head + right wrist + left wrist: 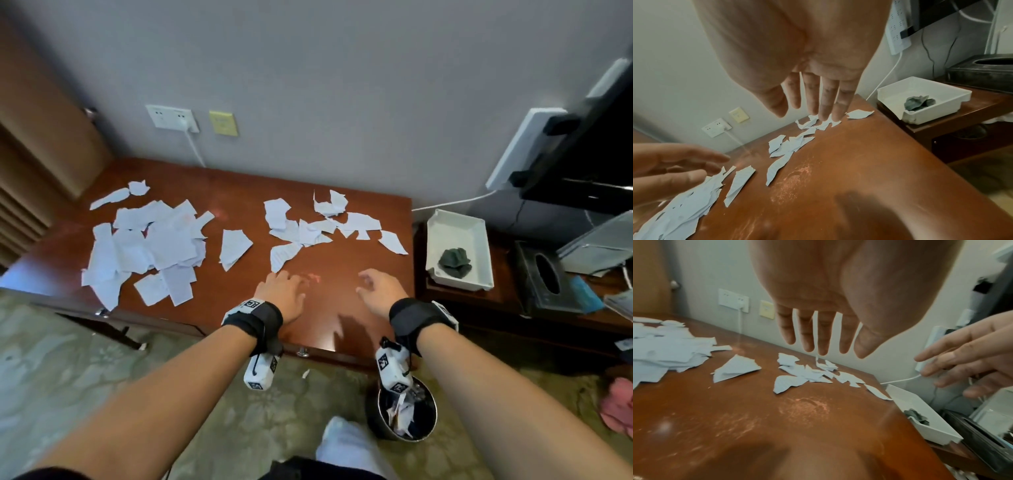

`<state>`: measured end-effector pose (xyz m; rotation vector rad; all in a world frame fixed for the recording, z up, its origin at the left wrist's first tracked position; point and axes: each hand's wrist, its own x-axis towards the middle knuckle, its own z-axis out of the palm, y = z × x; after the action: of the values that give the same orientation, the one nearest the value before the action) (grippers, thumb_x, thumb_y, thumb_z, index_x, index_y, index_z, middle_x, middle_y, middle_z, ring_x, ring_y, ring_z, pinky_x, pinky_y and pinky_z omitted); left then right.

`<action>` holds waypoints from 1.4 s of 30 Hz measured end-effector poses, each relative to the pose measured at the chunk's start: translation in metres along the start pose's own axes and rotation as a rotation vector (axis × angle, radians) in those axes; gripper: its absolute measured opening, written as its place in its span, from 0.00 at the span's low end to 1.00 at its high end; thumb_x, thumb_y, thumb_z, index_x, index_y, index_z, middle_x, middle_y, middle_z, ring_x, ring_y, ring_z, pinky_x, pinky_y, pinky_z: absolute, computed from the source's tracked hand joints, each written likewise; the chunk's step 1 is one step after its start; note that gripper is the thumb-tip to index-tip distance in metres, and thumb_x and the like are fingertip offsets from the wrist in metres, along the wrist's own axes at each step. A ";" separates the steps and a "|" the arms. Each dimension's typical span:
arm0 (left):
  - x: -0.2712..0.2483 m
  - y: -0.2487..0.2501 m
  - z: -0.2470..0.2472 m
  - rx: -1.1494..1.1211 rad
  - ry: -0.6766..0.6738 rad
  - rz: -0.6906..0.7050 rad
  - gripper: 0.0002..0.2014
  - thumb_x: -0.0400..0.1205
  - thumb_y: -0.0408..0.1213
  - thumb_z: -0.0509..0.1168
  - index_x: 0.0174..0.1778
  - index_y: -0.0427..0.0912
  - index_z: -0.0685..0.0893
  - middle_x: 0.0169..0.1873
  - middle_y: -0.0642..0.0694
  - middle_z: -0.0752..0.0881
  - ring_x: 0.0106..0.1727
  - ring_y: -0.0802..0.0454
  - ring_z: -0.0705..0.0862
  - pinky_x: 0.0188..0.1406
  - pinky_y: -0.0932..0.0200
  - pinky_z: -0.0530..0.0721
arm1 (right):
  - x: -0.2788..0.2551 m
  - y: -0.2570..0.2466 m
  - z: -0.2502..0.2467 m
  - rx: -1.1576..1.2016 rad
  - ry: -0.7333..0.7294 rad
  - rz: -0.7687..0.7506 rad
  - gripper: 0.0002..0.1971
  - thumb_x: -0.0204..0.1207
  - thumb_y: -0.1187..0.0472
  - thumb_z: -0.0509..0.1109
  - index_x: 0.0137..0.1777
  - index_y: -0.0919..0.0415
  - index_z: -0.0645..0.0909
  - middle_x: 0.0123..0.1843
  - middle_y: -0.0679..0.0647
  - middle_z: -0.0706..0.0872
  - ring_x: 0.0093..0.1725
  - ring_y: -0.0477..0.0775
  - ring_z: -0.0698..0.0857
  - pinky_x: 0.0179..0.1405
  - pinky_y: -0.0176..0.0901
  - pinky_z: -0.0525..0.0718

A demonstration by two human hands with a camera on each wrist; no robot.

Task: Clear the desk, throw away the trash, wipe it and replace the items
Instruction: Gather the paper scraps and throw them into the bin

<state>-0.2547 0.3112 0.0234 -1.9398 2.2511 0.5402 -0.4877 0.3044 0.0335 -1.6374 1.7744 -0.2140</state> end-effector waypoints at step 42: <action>0.313 -0.115 0.037 0.254 -0.351 0.153 0.26 0.78 0.31 0.69 0.70 0.47 0.70 0.61 0.45 0.83 0.62 0.46 0.83 0.59 0.52 0.83 | 0.279 0.094 0.017 -0.350 0.095 0.484 0.27 0.71 0.74 0.63 0.69 0.53 0.73 0.70 0.53 0.74 0.66 0.61 0.73 0.63 0.51 0.73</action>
<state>-0.2011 0.0192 -0.1327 -1.4366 2.1316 0.5329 -0.5409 0.0695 -0.1364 -1.3788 2.3190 0.2587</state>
